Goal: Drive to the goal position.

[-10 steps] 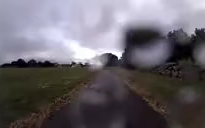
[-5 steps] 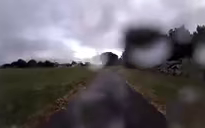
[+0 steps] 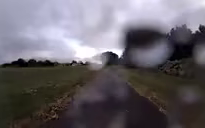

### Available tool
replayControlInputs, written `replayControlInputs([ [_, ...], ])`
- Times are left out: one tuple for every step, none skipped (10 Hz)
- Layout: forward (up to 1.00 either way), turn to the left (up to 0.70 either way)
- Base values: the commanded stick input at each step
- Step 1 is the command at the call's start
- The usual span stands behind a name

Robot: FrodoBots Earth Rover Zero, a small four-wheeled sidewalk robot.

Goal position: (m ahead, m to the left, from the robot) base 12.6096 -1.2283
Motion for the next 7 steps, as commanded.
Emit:
replayControlInputs([
  [0.7, 0.0],
  [0.7, 0.0],
  [0.7, 0.0],
  [0.7, -0.02],
  [0.7, -0.09],
  [0.7, -0.14],
  [0.7, -0.14],
])
